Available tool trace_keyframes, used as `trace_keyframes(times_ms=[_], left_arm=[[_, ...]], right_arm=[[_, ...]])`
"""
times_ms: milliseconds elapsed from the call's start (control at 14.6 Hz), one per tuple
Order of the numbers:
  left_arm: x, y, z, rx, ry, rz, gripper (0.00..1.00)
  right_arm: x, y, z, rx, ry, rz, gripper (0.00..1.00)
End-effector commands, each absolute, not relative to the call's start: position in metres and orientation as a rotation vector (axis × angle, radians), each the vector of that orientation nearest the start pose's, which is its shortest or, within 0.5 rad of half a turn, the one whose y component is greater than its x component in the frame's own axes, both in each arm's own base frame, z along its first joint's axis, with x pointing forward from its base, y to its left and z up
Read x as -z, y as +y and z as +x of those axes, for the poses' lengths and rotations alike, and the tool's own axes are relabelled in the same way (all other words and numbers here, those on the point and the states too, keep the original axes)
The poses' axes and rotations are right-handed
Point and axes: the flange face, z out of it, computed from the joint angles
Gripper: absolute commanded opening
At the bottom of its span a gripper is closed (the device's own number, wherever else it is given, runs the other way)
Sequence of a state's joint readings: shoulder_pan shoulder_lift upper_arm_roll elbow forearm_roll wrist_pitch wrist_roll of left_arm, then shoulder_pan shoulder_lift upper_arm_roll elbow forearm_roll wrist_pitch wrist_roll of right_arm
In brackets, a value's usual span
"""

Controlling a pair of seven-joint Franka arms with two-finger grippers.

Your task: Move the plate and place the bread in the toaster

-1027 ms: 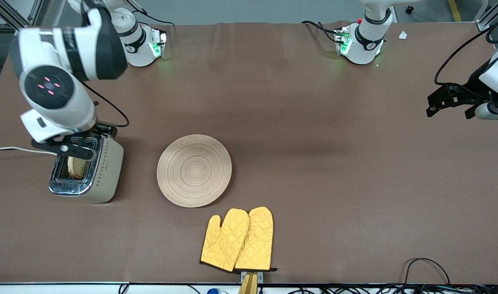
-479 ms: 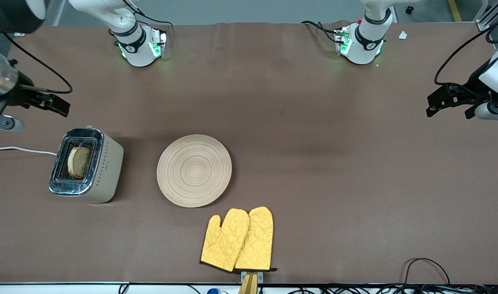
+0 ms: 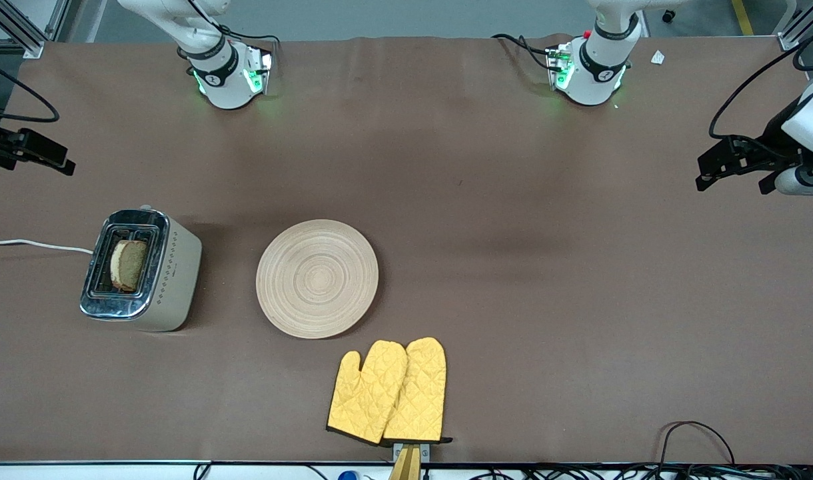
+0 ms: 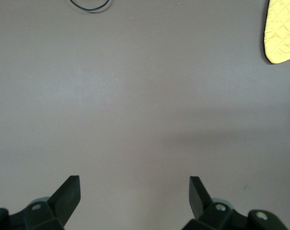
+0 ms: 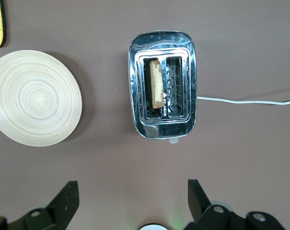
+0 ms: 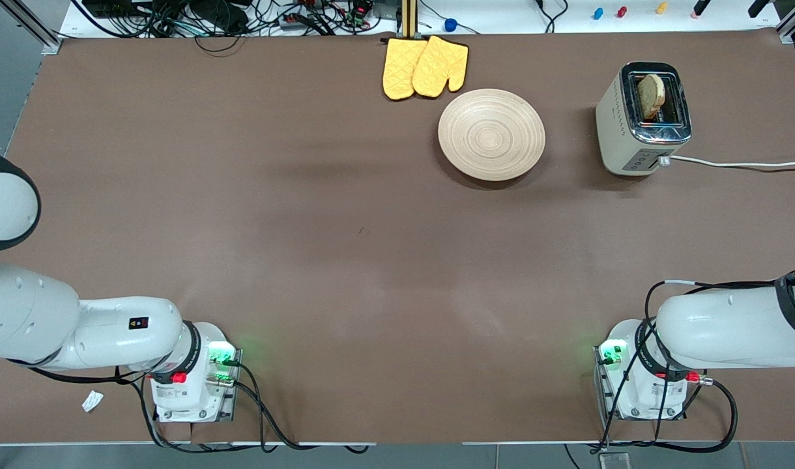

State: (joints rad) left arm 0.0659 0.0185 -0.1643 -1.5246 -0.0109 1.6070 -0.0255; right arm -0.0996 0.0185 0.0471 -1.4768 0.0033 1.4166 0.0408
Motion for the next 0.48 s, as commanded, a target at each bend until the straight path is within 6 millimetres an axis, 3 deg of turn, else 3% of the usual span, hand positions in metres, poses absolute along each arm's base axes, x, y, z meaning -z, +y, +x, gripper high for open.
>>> trace_keyframes(times_ms=[0,411], left_arm=[[-0.6443,-0.0559,0.5622,0.093,0.114,-3.155,1.0],[-0.6451,-0.0549,0.5623,0.099,0.114,-3.114,1.0]], right_arm=[[-0.6434,-0.0351,0.5379,-0.111,0.068,-3.113,1.0],[-0.6439,-0.0312,0.5379,-0.112,0.049,-3.129,1.0]])
